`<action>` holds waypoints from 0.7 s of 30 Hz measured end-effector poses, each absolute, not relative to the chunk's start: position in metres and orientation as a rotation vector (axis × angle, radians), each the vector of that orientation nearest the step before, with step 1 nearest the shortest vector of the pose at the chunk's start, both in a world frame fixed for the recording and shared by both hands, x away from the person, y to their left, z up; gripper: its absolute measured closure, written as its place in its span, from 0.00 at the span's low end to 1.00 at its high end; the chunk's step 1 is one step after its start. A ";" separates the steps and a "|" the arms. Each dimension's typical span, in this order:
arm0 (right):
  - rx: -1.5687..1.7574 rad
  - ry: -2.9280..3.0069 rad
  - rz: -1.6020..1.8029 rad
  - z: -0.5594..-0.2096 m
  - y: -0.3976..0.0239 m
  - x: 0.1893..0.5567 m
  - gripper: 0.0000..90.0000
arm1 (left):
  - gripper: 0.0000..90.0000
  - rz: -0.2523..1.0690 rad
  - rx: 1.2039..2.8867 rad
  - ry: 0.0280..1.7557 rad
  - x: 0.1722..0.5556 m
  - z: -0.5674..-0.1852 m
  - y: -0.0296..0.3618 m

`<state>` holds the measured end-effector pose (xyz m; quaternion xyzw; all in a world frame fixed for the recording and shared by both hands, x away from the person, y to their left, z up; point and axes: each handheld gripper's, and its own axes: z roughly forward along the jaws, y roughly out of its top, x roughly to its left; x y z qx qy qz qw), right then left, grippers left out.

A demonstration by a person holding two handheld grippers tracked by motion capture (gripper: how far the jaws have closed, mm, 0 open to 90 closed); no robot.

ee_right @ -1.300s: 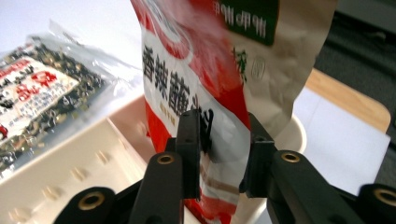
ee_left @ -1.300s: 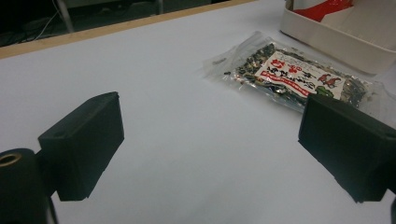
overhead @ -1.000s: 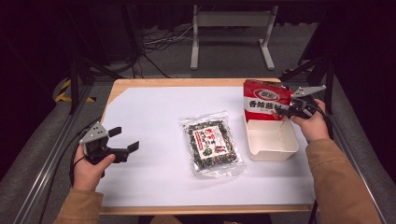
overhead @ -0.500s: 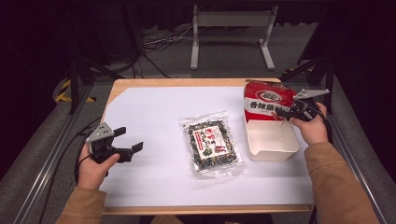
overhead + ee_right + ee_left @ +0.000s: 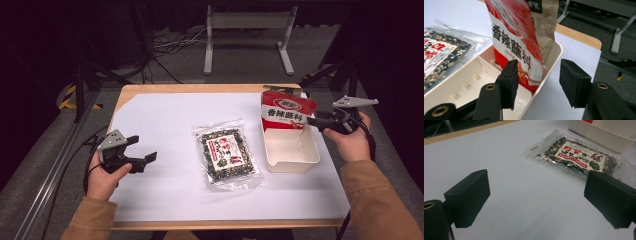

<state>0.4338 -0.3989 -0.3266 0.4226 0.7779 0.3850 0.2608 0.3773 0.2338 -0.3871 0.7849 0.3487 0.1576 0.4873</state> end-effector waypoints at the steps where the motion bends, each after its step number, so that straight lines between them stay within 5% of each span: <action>1: 1.138 2.104 1.052 -0.324 -0.399 0.429 0.54 | 0.08 0.384 1.913 0.844 0.377 -0.387 0.233; 17: 1.054 2.119 1.217 -0.306 -0.371 0.377 0.57 | 0.13 0.330 1.933 0.850 0.375 -0.385 0.222; 21: 0.993 2.137 1.256 -0.310 -0.360 0.369 0.56 | 0.11 0.318 1.920 0.975 0.376 -0.384 0.217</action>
